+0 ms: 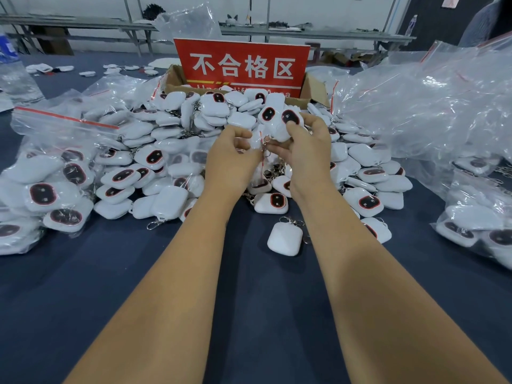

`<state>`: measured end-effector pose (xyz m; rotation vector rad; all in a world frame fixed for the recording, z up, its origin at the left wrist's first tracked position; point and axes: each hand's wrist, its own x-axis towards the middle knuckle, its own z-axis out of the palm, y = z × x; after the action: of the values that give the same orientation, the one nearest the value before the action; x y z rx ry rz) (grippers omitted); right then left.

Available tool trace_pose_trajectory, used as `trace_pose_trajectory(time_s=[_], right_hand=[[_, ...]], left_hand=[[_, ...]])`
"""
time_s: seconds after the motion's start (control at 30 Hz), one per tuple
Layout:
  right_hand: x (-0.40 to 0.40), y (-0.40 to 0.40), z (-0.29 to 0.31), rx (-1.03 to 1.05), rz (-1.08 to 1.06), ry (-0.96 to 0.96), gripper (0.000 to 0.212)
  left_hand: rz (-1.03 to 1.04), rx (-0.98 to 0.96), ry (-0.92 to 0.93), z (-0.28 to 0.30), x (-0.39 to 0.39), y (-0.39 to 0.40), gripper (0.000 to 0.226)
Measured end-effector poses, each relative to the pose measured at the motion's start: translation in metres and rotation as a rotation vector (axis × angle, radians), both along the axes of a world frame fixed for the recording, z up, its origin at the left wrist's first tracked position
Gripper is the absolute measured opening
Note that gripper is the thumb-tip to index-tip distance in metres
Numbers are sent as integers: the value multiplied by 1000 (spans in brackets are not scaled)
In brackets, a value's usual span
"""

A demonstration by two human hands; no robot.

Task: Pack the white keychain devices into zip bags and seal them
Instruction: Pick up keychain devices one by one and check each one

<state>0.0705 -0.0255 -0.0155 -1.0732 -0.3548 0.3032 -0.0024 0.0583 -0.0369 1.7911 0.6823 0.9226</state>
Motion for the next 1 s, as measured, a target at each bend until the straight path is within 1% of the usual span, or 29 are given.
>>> trace_pose_trajectory(time_s=[0.07, 0.13, 0.2, 0.3, 0.37, 0.43, 0.5, 0.6, 0.67, 0.7, 0.73, 0.8, 0.83, 0.93, 1.0], right_hand=[[0, 1, 0, 42, 35, 53, 15], [-3, 2, 0, 52, 67, 61, 14], [-6, 3, 0, 63, 101, 64, 14], [-11, 5, 0, 26, 136, 46, 15], [-14, 5, -3, -85, 118, -58, 15], [-16, 5, -6, -268, 60, -241, 20], [-19, 5, -8, -387, 39, -396, 20], [-22, 5, -6, -497, 52, -593, 10], [-23, 5, -8, -581, 38, -761, 33], [-24, 6, -9, -591, 15, -814, 39], [-24, 6, -9, -579, -7, -831, 38], [-24, 7, -9, -577, -71, -789, 23], [-22, 6, -9, -616, -130, -770, 24], [-13, 0, -9, -910, -364, -828, 34], [-9, -4, -10, -1081, -419, -821, 44]], left_hand=[[6, 62, 43, -1, -1, -2, 34], [16, 92, 35, -2, -2, -2, 33], [56, 66, -12, -1, -4, -2, 29], [135, 3, -156, 6, -6, -2, 24], [157, 7, -241, 10, -8, -4, 24], [151, 9, -304, 13, -10, -7, 25], [148, 22, -345, 16, -11, -8, 24], [162, 32, -387, 18, -12, -9, 26], [187, 36, -399, 18, -12, -8, 26], [197, 27, -401, 18, -12, -7, 27], [204, 6, -400, 18, -12, -5, 26], [215, -76, -401, 17, -10, 0, 26], [223, -125, -411, 17, -9, 3, 27], [248, -223, -444, 16, -9, 8, 30], [247, -231, -444, 14, -8, 9, 30]])
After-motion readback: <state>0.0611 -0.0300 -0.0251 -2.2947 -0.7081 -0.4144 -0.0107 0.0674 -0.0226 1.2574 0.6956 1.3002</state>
